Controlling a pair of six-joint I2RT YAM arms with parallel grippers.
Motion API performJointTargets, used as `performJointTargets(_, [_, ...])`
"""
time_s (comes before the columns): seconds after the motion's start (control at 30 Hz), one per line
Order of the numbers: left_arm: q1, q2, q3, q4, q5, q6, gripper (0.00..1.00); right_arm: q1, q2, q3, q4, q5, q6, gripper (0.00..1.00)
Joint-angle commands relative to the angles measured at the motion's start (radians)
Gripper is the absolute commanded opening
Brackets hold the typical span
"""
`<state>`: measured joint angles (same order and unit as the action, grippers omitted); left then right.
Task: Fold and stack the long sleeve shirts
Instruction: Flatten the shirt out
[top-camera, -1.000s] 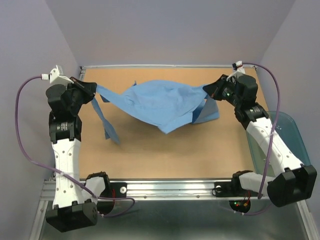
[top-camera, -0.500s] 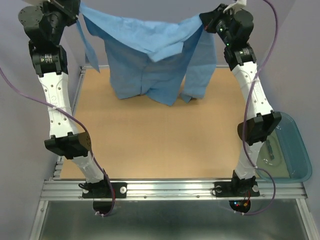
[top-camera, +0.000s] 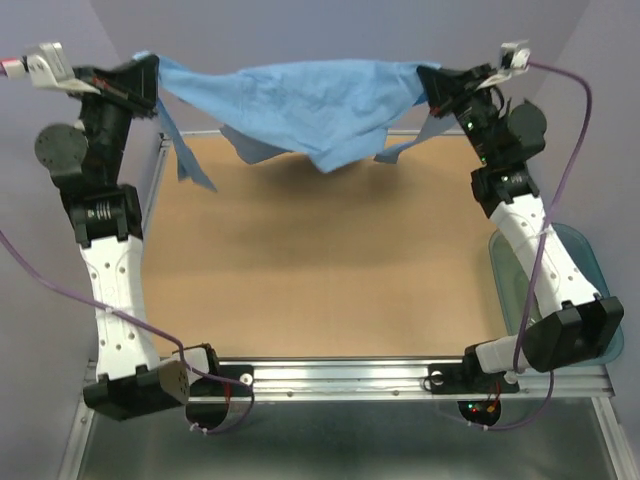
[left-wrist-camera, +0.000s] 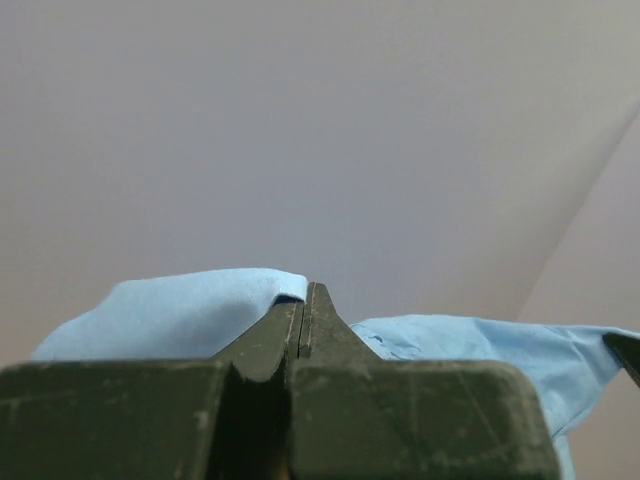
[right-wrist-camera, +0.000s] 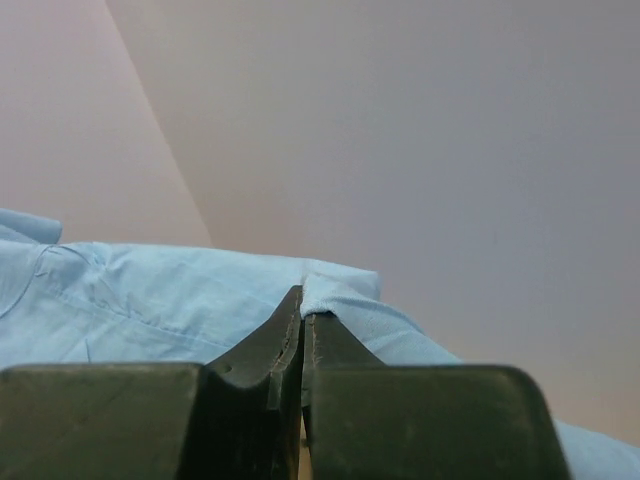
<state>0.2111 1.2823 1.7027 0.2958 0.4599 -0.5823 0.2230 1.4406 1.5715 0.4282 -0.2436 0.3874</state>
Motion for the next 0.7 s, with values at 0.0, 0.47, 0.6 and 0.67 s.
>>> performJointTargets(0.0, [0.004, -0.220, -0.406, 0.028, -0.035, 0.038, 0.00, -0.001, -0.090, -0.369, 0.027, -0.123, 0.005, 0.01])
performJointTargets(0.47, [-0.104, -0.748, -0.951, -0.659, -0.395, -0.016, 0.34, -0.001, -0.755, -1.091, -0.590, 0.021, 0.235, 0.43])
performJointTargets(0.6, [-0.141, -0.779, -0.893, -0.764, -0.501, 0.021, 0.85, -0.002, -0.839, -1.090, -0.736, 0.107, 0.274, 0.71])
performJointTargets(0.67, [-0.144, -0.767, -0.870, -0.756, -0.492, 0.055, 0.94, -0.001, -0.806, -1.062, -0.756, 0.125, 0.255, 0.75])
